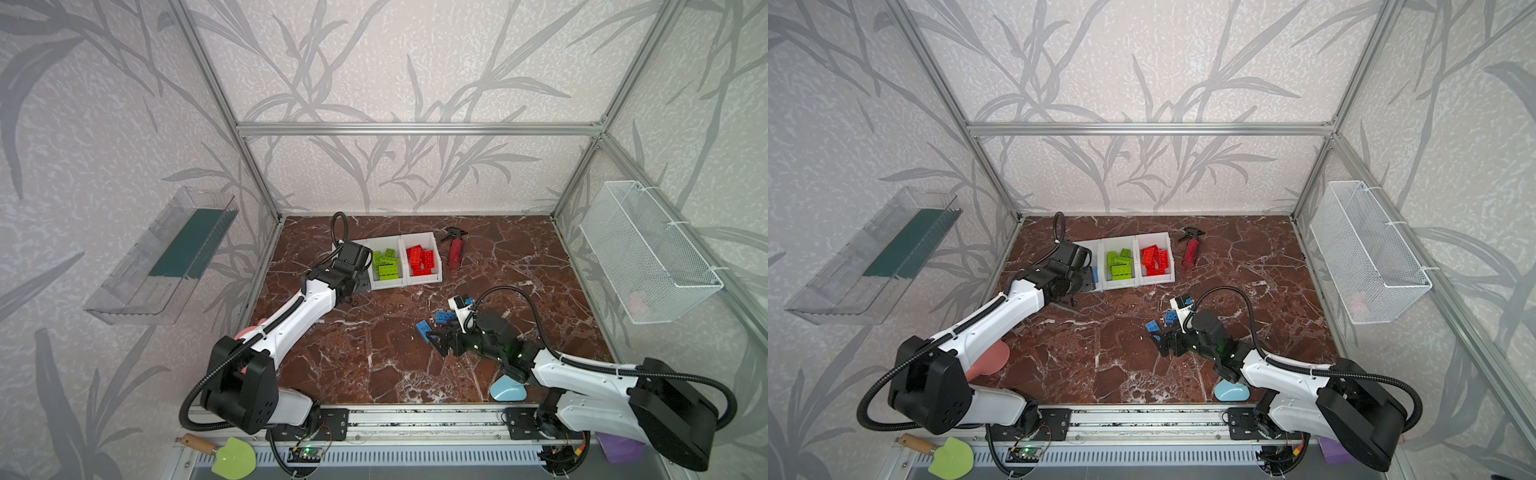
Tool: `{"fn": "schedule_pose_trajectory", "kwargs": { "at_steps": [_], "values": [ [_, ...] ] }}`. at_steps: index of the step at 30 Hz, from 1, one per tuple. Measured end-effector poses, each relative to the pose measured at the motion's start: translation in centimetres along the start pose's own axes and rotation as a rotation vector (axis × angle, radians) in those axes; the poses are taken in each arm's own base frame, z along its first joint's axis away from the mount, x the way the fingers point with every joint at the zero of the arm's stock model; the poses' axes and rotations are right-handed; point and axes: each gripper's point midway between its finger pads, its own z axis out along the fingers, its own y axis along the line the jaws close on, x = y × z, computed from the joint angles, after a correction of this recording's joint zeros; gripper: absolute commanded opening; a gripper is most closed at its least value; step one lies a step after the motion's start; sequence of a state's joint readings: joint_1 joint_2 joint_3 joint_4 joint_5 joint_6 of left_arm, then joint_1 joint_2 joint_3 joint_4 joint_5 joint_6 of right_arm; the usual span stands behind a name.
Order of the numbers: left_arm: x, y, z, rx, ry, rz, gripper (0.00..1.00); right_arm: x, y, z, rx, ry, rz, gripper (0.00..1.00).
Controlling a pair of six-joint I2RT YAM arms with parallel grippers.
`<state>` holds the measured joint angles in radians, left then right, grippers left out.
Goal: Sort the legos into containers by color
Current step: 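Lift the blue brick with the left gripper into the blue compartment and release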
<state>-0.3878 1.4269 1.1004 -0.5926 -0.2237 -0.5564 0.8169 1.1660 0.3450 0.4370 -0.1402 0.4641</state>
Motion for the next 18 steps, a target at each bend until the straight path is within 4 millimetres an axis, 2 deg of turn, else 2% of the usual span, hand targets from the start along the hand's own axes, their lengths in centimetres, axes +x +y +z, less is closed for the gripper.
{"fn": "schedule_pose_trajectory", "kwargs": {
  "at_steps": [3, 9, 14, 18],
  "values": [
    [-1.1, -1.1, 0.7, 0.003, 0.015, 0.031, 0.52, -0.2, 0.1, -0.1, -0.003, -0.007, -0.002, 0.96],
    [-1.6, -2.4, 4.4, -0.032, 0.087, 0.075, 0.53, -0.5, 0.3, -0.3, -0.007, -0.018, -0.007, 0.96],
    [-1.4, -1.6, 6.8, -0.064, 0.140, 0.058, 0.53, -0.6, 0.3, -0.3, -0.007, -0.020, -0.007, 0.96],
    [-1.9, -0.8, 7.6, -0.081, 0.149, 0.037, 0.53, -0.6, 0.3, -0.3, -0.008, -0.019, -0.007, 0.96]
  ]
}}
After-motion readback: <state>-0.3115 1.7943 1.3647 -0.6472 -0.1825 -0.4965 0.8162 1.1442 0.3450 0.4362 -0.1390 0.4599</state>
